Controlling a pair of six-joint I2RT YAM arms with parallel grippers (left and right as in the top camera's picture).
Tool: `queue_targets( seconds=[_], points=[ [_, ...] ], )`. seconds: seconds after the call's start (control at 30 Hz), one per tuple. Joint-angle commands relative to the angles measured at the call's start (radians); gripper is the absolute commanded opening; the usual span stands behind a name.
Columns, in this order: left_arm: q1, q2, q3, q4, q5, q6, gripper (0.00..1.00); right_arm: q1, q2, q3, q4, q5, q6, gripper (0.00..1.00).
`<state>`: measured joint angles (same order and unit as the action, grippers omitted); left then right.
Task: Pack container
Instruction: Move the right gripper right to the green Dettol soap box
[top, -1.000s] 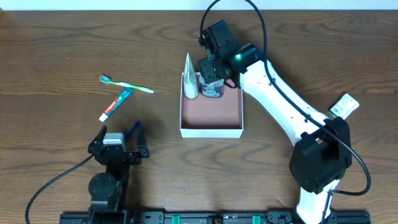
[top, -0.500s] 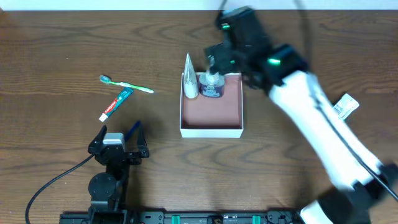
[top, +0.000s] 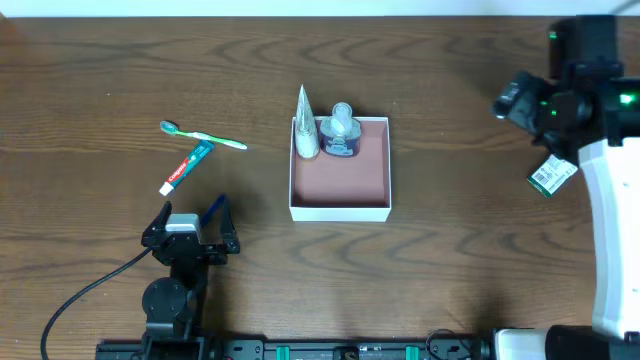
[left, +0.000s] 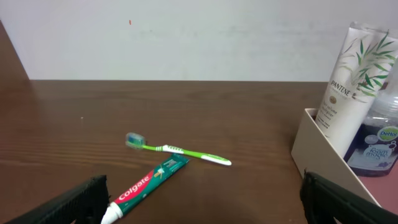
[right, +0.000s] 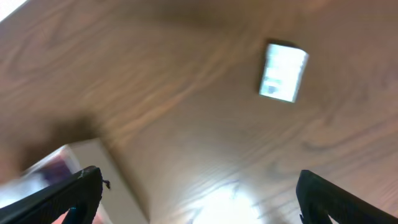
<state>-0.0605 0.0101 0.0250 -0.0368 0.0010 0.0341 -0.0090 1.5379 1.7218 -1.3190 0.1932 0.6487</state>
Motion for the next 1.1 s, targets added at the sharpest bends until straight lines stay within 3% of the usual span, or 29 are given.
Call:
queue_targets(
  seconds=[0.0,0.23,0.4,0.77,1.07],
  points=[
    [0.005,-0.005,-0.021,-0.037,-0.009,0.014,0.98,-0.087,0.009,-0.121,0.055,0.001,0.089,0.99],
    [0.005,-0.005,-0.021,-0.037,-0.009,0.014,0.98,-0.243,0.009,-0.409,0.297,-0.047,0.077,0.99],
    [0.005,-0.005,-0.021,-0.037,-0.009,0.014,0.98,-0.329,0.009,-0.516,0.439,-0.066,-0.04,0.99],
    [0.005,-0.005,-0.021,-0.037,-0.009,0.014,0.98,-0.364,0.035,-0.657,0.692,-0.063,-0.131,0.99],
    [0.005,-0.005,-0.021,-0.037,-0.009,0.014,0.98,-0.377,0.162,-0.666,0.825,-0.067,-0.168,0.99]
  ],
)
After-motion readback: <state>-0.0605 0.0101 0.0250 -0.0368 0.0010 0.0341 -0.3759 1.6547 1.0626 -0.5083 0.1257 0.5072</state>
